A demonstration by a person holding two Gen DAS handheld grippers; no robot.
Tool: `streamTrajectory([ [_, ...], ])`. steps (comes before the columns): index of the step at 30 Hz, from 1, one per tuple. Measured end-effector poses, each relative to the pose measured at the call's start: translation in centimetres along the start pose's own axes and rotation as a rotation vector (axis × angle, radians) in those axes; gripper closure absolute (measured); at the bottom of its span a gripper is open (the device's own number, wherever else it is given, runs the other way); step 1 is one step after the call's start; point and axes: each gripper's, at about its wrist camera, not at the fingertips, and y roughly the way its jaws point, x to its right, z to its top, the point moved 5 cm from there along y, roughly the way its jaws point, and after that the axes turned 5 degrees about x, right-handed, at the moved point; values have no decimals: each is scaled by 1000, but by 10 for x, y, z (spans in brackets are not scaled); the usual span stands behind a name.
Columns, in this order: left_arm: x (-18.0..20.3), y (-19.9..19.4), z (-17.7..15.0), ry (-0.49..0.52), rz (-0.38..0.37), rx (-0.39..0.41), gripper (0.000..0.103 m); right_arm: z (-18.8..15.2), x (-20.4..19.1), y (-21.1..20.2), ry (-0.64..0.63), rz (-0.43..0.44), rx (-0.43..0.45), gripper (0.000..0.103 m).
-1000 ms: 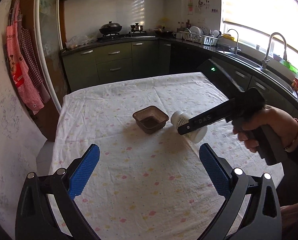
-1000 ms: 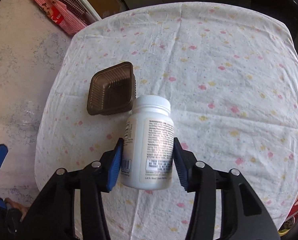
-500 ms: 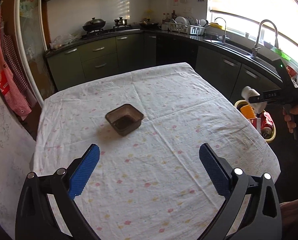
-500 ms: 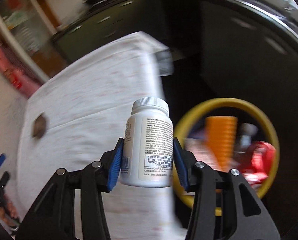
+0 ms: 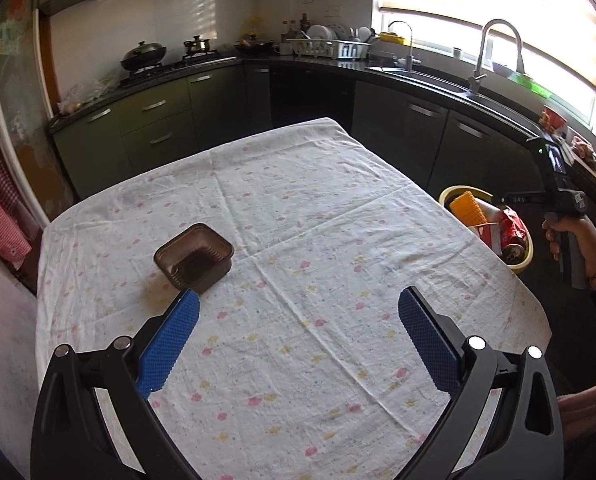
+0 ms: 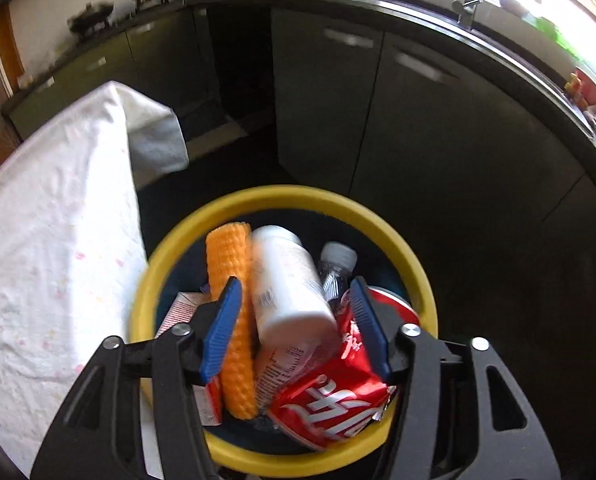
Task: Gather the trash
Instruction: 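Carry the pill bottle over the bin and release it from the right gripper, then grasp the brown plastic tray with the left gripper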
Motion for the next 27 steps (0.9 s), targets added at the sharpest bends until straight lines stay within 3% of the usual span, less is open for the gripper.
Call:
streamTrajectory([
  [5, -27, 19, 8, 32, -45, -7, 5, -2, -12, -42, 16, 80, 66, 43],
  [13, -69, 80, 15, 138, -96, -85, 9, -19, -55, -75, -45, 175, 68, 43],
  [18, -77, 117, 4, 166, -110, -187, 36, -21, -70, -79, -73, 208, 56, 43],
  [20, -77, 125, -2, 170, -117, -210, 40, -21, -73, -77, -77, 217, 49, 43],
  [23, -77, 132, -9, 177, -123, -232, 54, -21, -75, -76, -83, 235, 41, 43],
  [25, -77, 131, -9, 177, -120, -228, 66, -22, -77, -77, -85, 241, 40, 43],
  [26, -78, 131, -8, 173, -116, -230, 81, -22, -78, -78, -84, 246, 40, 43],
  [27, -77, 130, -8, 168, -117, -233, 86, -22, -79, -78, -84, 251, 41, 43],
])
